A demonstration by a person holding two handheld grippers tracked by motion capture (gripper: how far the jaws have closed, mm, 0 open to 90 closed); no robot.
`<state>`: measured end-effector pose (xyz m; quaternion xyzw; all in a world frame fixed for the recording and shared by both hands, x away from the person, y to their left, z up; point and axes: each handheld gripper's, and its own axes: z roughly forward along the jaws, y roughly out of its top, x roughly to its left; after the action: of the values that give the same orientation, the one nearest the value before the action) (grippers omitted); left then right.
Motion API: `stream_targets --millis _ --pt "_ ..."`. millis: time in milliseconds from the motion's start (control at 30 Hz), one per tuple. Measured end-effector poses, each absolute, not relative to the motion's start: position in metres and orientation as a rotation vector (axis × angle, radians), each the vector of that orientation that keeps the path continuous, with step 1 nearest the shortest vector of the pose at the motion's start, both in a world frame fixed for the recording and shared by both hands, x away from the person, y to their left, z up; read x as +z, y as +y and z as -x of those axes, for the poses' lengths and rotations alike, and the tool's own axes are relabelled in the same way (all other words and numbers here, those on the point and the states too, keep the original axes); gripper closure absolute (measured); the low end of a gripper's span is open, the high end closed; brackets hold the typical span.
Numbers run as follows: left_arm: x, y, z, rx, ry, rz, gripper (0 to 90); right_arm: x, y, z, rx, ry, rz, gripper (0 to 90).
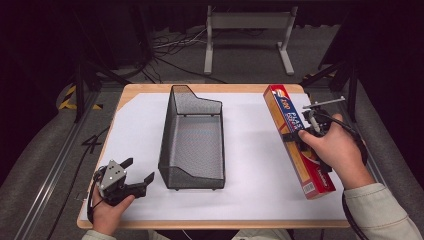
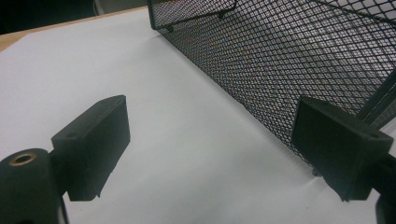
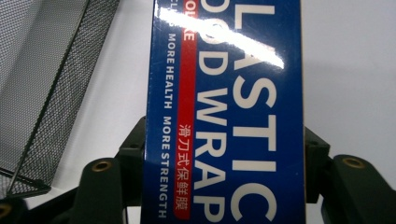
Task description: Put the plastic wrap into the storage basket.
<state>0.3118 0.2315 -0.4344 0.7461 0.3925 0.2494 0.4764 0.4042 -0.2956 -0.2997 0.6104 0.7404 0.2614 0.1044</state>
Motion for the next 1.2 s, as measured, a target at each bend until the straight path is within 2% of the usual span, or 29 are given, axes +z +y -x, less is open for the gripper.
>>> stream_targets --millis 1200 --pt "-0.434 0.235 -0.308 0.599 0.960 -1.812 12.5 -0.257 -0.171 -0.420 0.789 2.351 -1.626 39.4"
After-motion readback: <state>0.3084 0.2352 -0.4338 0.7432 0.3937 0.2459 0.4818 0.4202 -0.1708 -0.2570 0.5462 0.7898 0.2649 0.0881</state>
